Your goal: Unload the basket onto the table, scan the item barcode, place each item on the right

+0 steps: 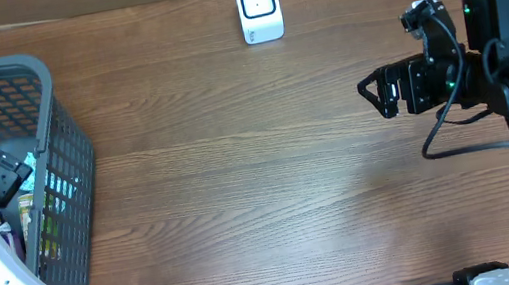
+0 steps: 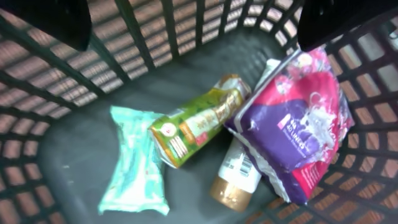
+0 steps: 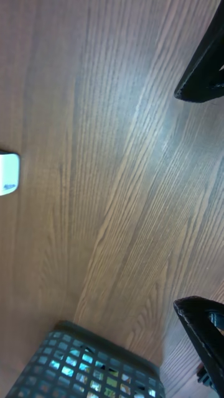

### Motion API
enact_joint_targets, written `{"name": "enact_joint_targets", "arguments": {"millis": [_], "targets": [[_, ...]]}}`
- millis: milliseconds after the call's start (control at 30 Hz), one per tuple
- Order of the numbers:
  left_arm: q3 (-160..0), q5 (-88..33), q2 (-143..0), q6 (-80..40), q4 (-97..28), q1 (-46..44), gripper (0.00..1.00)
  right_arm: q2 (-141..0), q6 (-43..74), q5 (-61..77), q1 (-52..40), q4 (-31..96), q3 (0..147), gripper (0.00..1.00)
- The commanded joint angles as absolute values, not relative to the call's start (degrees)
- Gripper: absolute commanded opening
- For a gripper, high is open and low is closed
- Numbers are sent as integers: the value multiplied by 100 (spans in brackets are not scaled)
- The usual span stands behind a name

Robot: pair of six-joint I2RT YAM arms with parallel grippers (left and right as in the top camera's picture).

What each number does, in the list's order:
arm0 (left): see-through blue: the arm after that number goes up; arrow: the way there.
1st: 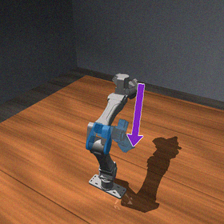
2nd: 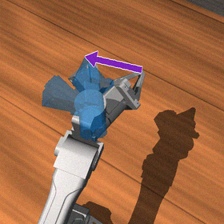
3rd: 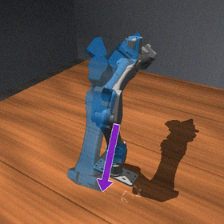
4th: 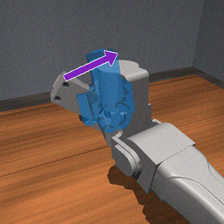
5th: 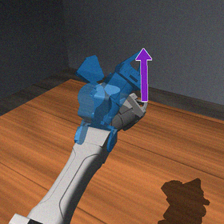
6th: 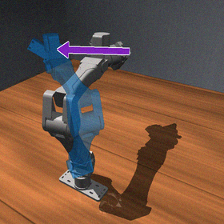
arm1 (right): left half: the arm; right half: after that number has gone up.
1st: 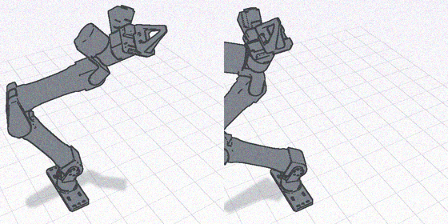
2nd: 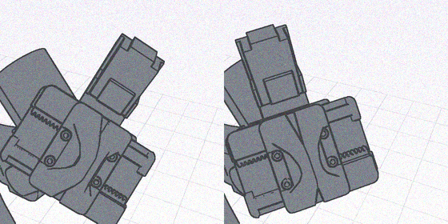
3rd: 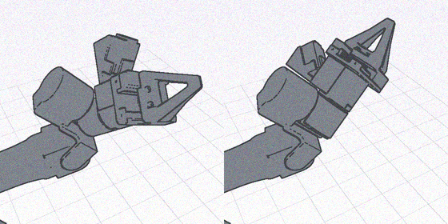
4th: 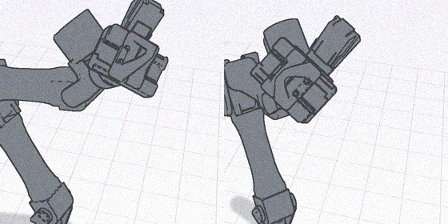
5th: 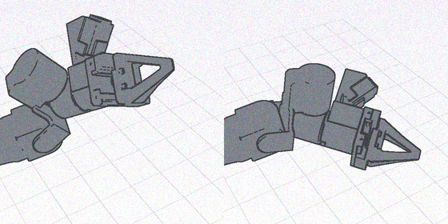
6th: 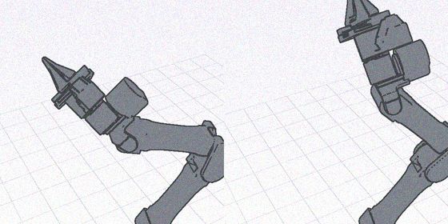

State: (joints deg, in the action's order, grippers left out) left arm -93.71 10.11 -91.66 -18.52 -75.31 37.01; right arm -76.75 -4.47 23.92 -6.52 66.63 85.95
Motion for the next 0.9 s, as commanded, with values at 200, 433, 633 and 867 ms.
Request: {"name": "enact_joint_targets", "arguments": {"millis": [200,433,633,867], "targets": [[-8058,1260,-9159,-1994,-6499,4303,97,-7898,-456,2364,-690,6726,8739,100],[-7306,1369,-9161,-1411,-5216,4434,94,-8051,-456,2362,-690,6724,8739,100],[-6840,1505,-9161,-958,-4862,4445,86,-8125,-456,2362,-690,6729,8733,100],[-6541,1737,-9161,-987,-4689,4619,86,-8125,-456,2121,-690,6733,8733,100]]}}
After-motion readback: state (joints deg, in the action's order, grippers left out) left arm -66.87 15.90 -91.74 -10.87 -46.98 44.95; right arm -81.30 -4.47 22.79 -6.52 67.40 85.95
